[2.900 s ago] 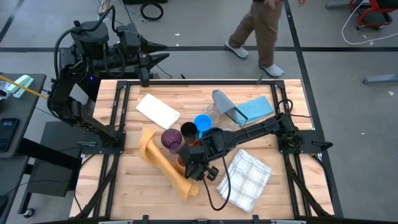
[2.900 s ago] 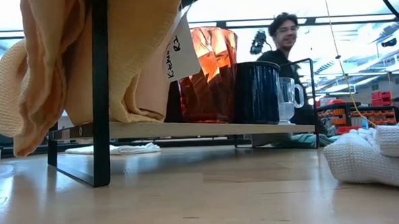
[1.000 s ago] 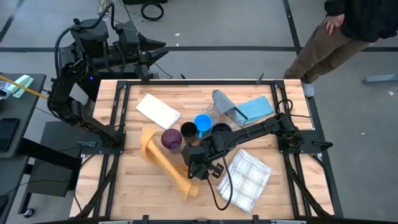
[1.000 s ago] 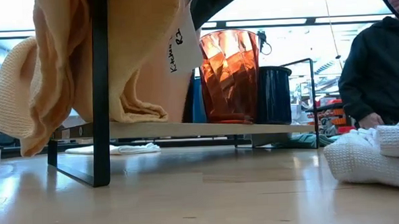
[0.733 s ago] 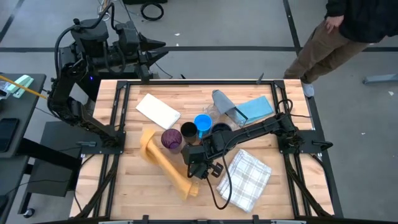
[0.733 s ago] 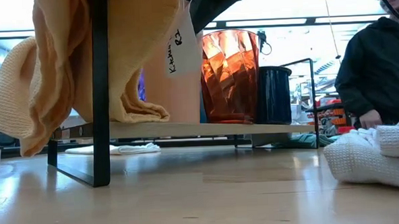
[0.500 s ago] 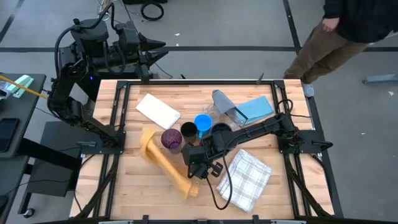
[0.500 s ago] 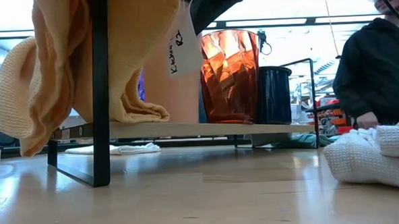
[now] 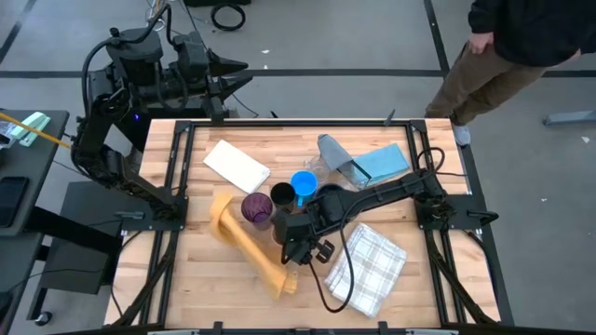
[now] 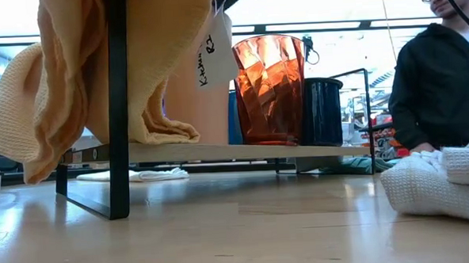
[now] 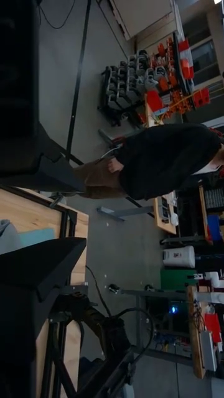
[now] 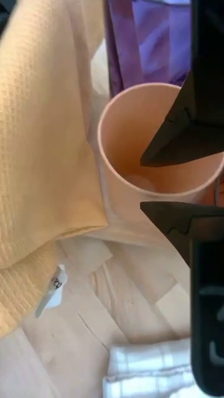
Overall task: Stack small to large cups/mugs on shelf
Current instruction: Put the orange cup on the shelf, then return to Home Position
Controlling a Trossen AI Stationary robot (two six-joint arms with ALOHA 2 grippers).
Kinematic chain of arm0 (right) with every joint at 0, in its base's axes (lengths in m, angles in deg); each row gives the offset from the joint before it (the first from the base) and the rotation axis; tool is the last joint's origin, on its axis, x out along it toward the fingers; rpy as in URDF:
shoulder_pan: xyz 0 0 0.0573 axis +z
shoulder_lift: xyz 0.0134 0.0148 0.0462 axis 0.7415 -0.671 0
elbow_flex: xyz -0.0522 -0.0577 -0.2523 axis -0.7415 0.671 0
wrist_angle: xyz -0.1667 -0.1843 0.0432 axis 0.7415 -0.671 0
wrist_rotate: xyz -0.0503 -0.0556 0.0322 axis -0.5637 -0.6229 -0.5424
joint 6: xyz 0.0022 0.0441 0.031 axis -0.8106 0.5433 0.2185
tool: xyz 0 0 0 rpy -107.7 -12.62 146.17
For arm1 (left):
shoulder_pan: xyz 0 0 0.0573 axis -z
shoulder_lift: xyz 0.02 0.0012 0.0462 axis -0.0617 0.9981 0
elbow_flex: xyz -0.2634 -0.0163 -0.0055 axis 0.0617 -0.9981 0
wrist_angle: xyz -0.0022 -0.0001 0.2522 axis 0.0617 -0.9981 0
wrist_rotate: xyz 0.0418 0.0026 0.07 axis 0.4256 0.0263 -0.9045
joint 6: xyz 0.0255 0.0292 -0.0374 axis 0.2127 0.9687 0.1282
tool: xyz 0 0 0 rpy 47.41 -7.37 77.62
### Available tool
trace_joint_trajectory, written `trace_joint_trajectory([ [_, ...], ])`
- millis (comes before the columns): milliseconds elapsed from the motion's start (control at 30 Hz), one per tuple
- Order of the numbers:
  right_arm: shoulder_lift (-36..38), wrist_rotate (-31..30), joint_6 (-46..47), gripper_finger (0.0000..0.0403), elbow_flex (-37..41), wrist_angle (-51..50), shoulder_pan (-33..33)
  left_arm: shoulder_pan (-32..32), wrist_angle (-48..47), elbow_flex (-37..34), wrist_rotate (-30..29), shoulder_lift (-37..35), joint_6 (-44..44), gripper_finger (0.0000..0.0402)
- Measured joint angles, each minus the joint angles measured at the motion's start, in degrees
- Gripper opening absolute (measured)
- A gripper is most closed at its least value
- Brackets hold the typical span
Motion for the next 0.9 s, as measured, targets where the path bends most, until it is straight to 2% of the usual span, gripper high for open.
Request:
trace_joint_trajectory([
  [200,-0.07,-0.57,1.47,0.0107,-3.25,-3.43,1.71,0.0,0.01,0.01,-0.01,0.0,0.0,0.0137],
  [300,0.03,-4.56,3.71,0.0106,-7.68,-5.04,2.5,0.0,0.05,0.01,-0.01,0.0,0.03,0.0142],
  [400,0.7,-8.25,11.23,0.0088,-13.46,-6.43,2.17,0.0,0.49,0.01,-0.01,0.0,0.37,0.0144],
  [533,7.7,-12.22,26.55,0.0016,-11.87,-3.44,0.37,0.0,1.47,0.01,0.04,0.0,0.37,0.0141],
  [633,12.98,-17.5,34.67,0.001,-11.42,-0.6,-0.45,0.0,1.65,0.01,0.07,0.0,0.33,0.0136],
  [800,21.01,-19.45,34.54,0.0004,-11.45,7.75,-1.17,0.0,1.69,0.0,0.2,0.0,0.03,0.0139],
  [900,25.77,-22.18,34.98,0.0003,-11.37,1.86,-1.39,0.0,1.78,0.01,0.38,0.0,-0.11,0.0143],
])
